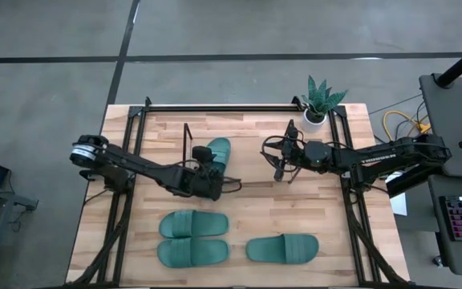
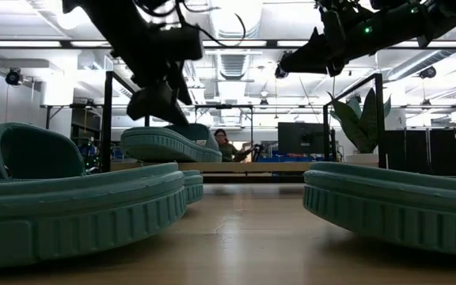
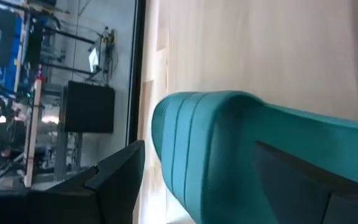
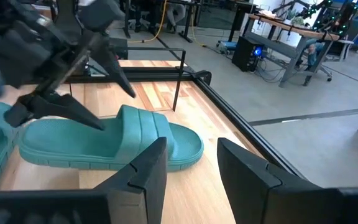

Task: Pick and place slides into the shelf
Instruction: Put the green slipper on the shelf

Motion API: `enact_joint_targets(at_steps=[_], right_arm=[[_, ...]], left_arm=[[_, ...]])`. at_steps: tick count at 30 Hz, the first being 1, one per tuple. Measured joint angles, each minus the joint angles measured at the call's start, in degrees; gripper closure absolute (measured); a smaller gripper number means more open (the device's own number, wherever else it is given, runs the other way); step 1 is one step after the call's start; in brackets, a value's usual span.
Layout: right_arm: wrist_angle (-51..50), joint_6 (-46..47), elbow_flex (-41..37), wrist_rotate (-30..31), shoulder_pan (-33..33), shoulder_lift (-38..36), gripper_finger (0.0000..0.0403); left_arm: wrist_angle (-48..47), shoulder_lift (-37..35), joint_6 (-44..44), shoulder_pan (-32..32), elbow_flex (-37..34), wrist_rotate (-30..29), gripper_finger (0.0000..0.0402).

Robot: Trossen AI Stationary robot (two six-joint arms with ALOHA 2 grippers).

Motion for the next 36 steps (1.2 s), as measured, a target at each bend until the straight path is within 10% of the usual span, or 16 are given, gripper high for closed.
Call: enact_joint_targets(at_steps=[17, 36], right_arm=[[-0.39, -0.07, -0.09, 0.0, 0.0, 0.0, 0.0272], [0.11, -0.44, -0.11, -0.02, 0.0, 0.0, 0.0278]], left_arm=[[-1.43, -0.06, -0.13, 7.71, 0.0, 6.39, 0.0131], [0.41, 2.95, -1.65, 7.78, -0.2, 6.52, 0.0285]])
